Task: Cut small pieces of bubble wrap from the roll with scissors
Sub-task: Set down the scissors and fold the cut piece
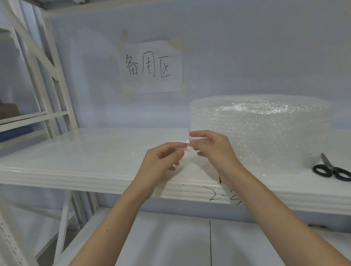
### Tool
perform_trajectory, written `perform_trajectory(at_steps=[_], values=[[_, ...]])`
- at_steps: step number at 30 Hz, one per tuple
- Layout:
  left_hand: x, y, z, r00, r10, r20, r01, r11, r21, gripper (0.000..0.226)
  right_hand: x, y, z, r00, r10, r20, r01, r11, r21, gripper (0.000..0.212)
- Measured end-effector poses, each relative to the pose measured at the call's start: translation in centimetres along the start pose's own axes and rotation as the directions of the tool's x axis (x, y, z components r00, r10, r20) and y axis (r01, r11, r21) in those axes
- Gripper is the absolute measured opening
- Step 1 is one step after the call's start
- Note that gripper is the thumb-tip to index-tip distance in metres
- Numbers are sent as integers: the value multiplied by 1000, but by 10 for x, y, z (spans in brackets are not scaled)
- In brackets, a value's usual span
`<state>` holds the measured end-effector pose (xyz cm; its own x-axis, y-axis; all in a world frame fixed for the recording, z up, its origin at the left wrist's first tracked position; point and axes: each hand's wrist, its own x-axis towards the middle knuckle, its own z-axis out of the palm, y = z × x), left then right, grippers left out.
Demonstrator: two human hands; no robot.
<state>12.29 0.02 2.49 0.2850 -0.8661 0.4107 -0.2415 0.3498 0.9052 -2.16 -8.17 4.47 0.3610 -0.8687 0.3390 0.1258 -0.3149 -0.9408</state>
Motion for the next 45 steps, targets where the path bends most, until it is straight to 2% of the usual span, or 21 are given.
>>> perform_trajectory(at_steps=[3,6,12,16,29,38,45], values=[[1,3,1,999,-41,14,42,993,-111,19,1,-1,1,999,-48,12,48,999,-10,18],[4,7,3,991,-126,-43,117,978,-172,22,1,-1,2,996,-81,36,82,997,-16,18],[3,7,2,988,-152,-29,153,988,18,29,2,-3,4,990,-127,66,129,991,-22,19],[3,7,3,991,-137,1,137,989,62,20,3,-4,5,987,-139,75,140,990,-13,19],[3,5,-4,990,-132,-50,138,981,135,16,8,2,5,993,-117,19,117,993,-9,23],[6,3,-9,989,-136,-61,141,985,96,12,11,2,8,993,-113,-16,113,993,-26,20],[11,3,-11,981,-81,-178,96,992,78,4,14,1,10,991,-111,-80,110,994,-15,21]])
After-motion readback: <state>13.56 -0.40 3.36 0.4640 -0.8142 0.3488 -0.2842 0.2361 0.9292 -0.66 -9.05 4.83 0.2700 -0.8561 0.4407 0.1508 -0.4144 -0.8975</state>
